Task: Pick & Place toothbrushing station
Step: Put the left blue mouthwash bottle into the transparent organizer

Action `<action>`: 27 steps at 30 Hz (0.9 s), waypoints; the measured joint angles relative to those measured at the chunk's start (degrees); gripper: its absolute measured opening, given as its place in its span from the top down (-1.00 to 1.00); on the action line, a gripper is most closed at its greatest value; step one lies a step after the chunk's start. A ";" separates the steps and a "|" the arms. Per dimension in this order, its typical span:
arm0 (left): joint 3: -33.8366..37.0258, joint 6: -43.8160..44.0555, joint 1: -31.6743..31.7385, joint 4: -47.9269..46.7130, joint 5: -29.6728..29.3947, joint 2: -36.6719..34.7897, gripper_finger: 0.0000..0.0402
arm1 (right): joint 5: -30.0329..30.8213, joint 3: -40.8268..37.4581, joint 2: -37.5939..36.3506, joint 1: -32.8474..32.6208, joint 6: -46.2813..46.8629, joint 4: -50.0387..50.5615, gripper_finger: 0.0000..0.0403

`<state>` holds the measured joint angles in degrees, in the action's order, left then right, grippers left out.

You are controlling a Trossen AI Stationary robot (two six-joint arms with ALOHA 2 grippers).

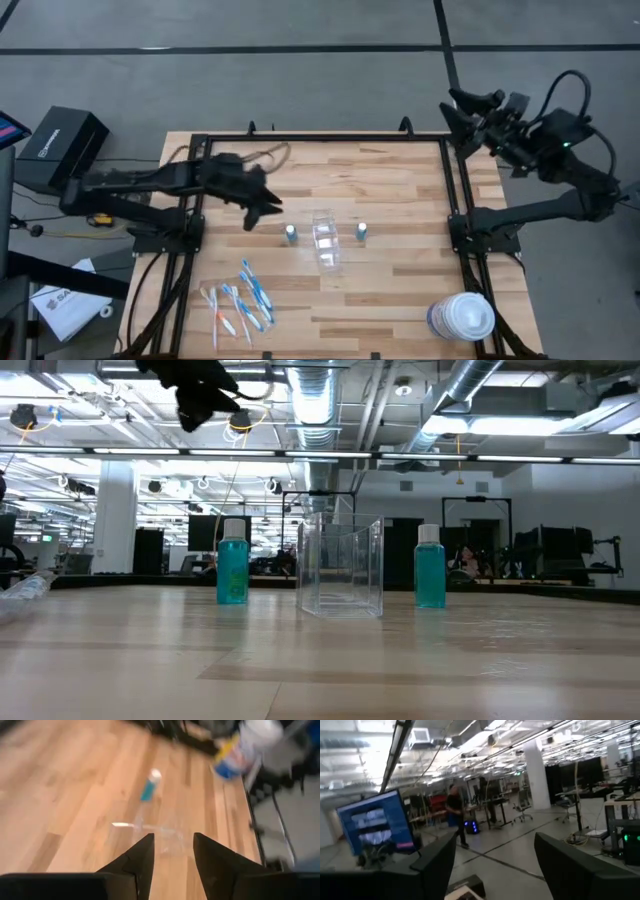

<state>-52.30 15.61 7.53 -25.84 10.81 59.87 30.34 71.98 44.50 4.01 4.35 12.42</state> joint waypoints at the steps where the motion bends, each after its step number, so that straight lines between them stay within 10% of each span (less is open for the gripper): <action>1: -1.61 -1.64 0.00 -1.47 0.87 2.16 0.32 | -0.50 0.97 0.21 0.21 -0.01 1.69 -0.29; 11: -13.06 -11.97 0.92 -19.20 2.75 17.82 0.22 | -0.91 2.65 0.26 0.13 0.83 7.44 -0.29; 27: -13.15 -5.00 -0.17 -19.84 4.73 26.89 0.23 | -3.54 2.74 -1.15 0.15 0.78 8.53 -0.29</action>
<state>-65.45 10.61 7.35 -45.68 15.54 86.76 26.81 74.72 43.35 4.16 5.13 20.95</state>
